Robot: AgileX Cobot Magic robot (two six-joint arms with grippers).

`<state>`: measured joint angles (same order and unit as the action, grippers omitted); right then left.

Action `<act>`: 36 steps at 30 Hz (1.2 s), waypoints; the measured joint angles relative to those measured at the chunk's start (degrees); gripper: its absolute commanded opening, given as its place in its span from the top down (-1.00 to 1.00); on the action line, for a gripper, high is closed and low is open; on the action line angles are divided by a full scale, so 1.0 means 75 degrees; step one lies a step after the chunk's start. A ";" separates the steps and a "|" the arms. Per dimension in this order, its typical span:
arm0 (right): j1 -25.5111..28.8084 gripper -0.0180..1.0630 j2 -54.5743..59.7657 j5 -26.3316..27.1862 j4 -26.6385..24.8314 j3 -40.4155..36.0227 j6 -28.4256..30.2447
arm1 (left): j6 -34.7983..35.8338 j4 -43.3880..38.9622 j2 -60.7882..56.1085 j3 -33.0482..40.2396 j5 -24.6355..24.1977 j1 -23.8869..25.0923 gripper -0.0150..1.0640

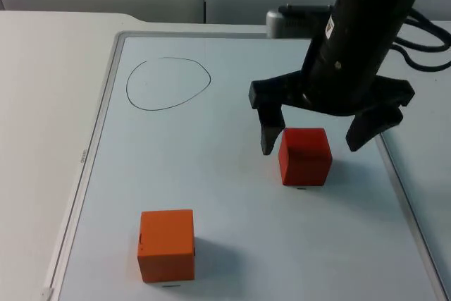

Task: Pick up one cube with the left hand and another cube with the right hand. First place the cube in the right hand at the target position, then stack the cube in the left hand on top.

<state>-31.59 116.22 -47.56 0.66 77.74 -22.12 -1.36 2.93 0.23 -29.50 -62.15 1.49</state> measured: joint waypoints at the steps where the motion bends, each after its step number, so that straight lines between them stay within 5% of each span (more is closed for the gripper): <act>1: 0.0000 -0.88 0.0031 0.0063 0.0000 -0.0072 -0.0062 | 0.0000 0.0000 0.0000 0.0000 0.0000 0.0000 -0.86; 11: 0.0000 -0.73 0.0383 0.0695 0.0019 -0.0189 -0.0392 | 0.0000 0.0000 0.0000 0.0000 0.0000 0.0000 -0.86; 14: 0.0000 -0.25 0.0383 0.0747 0.0019 -0.0189 -0.0402 | 0.0000 0.0000 0.0000 0.0000 0.0000 0.0000 -0.86; 15: 0.0000 -0.25 0.0383 0.0769 0.0019 -0.0189 -0.0407 | 0.0000 0.0000 0.0000 0.0000 0.0000 0.0000 -0.86; 20: 0.0000 0.67 0.0383 0.0753 0.0035 -0.0189 -0.0489 | 0.0000 0.0000 0.0000 0.0000 0.0000 0.0000 -0.86; 23: 0.0000 0.97 0.0383 0.0739 0.0107 -0.0189 -0.0544 | 0.0000 0.0000 0.0000 0.0000 0.0000 0.0000 -0.86; 30: 0.0000 0.97 0.0052 0.0612 0.0193 -0.0189 -0.0090 | 0.0000 0.0000 0.0000 0.0000 0.0000 0.0000 -0.86; 36: 0.0000 0.97 -0.1368 -0.0131 0.0222 0.0078 0.1381 | 0.0000 0.0000 0.0000 0.0000 0.0000 0.0000 -0.86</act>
<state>-31.59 105.96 -48.54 2.32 78.33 -11.76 -1.36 2.93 0.23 -29.50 -62.15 1.49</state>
